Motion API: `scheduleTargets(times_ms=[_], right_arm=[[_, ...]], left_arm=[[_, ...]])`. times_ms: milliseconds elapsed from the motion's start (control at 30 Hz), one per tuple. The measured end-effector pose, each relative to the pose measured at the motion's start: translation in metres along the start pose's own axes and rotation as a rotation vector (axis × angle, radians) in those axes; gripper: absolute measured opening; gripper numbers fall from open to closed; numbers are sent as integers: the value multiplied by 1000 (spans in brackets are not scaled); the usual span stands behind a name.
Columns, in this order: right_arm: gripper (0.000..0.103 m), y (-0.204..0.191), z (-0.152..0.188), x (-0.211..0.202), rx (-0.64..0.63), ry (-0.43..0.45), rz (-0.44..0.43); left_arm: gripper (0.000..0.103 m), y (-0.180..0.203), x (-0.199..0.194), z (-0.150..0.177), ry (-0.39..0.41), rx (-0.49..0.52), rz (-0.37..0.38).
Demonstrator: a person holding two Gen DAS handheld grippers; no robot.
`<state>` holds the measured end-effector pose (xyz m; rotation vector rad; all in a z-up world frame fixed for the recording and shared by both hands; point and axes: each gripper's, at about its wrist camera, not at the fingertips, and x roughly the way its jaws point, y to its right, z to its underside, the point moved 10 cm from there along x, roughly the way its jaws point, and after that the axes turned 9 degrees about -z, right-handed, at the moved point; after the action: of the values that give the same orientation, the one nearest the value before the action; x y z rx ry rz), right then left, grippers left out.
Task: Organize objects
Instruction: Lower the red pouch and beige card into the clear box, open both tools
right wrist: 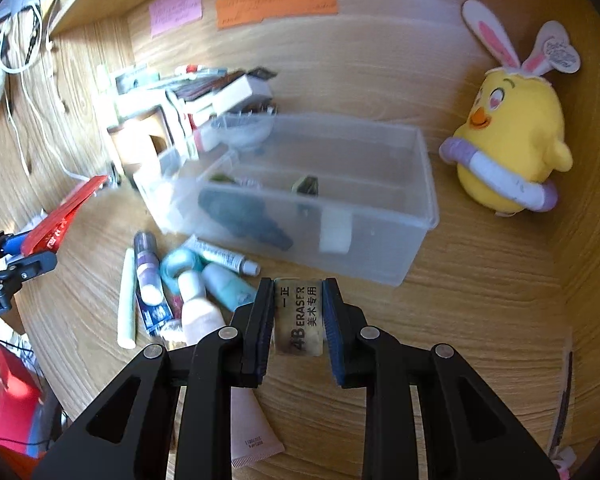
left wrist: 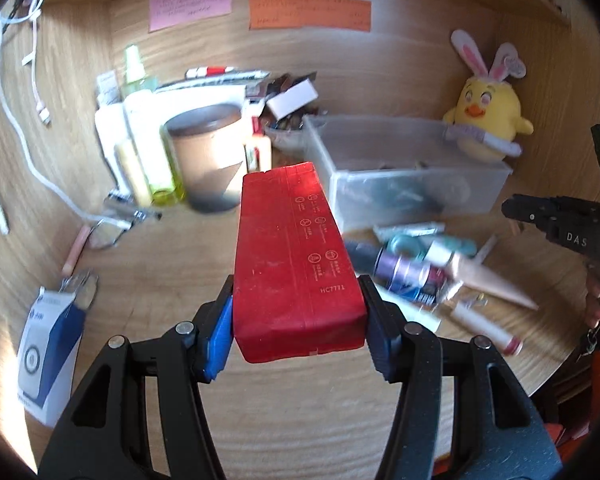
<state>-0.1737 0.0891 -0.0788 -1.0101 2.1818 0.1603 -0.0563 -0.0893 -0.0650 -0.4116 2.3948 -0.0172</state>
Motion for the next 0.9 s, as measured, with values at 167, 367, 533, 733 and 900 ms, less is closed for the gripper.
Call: scheduleTargets(times_ms=[167,367,533,733,900], right_arm=[[22,4,-17,-13,17,57,1],[22,7,-39,-24,19,108,6],[22,11,-57,-26,12,136,15],[22,19,-78,-25,5,160,31],[22,25,-95,-25,-7,178,54]], left_arm=[[56,12,7,-25,34,-1,21],[56,27,18,-53,62,-8,57],[56,45,28,-74,74,-5,98],[56,64,40,-95,75,7,143],[56,75,53,-108,64,14,161]])
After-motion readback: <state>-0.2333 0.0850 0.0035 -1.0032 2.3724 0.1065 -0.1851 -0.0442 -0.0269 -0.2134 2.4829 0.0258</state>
